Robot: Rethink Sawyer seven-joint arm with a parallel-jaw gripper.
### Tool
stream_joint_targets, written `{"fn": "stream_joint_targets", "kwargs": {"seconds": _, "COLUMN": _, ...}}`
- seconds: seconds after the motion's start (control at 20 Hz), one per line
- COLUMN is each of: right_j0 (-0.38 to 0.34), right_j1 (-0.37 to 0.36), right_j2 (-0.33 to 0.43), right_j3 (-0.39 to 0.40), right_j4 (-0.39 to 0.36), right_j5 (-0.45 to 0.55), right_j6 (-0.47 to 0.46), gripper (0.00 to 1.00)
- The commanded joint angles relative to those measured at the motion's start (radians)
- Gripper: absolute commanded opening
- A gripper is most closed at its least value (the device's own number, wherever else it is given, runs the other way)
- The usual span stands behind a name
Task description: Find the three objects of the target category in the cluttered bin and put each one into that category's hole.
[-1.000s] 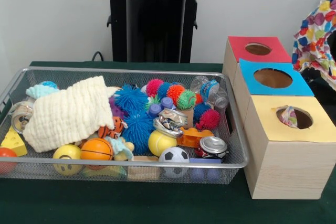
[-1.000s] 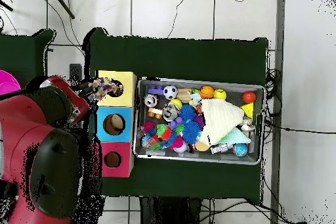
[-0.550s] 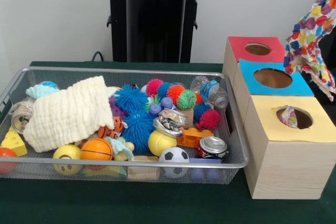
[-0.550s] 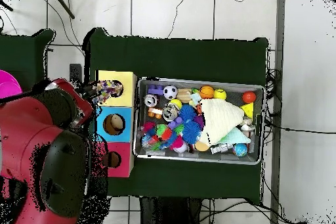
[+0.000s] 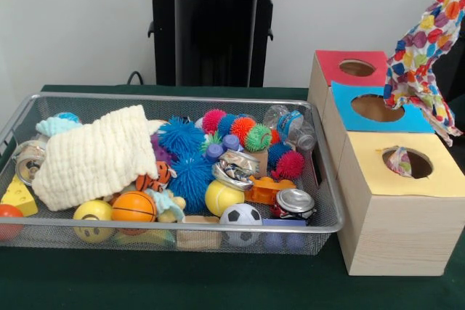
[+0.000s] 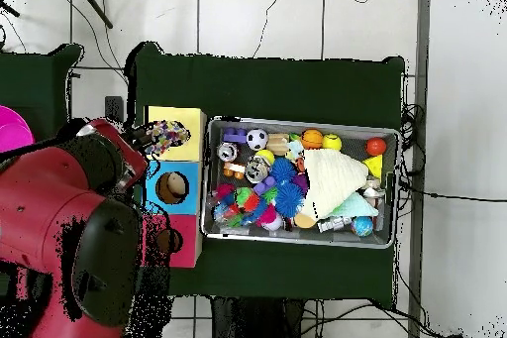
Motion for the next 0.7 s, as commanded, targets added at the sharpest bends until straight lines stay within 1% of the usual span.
{"fn": "stream_joint_targets", "kwargs": {"seconds": 0.05, "right_j0": -0.033, "right_j1": 0.034, "right_j2": 0.137, "right_j3": 0.096, "right_j4": 0.031, "right_j5": -0.046, "right_j6": 0.268, "gripper": 0.00}}
{"fn": "stream_joint_targets", "kwargs": {"seconds": 0.7, "right_j0": -0.028, "right_j1": 0.045, "right_j2": 0.131, "right_j3": 0.093, "right_j4": 0.032, "right_j5": -0.064, "right_j6": 0.282, "gripper": 0.00}}
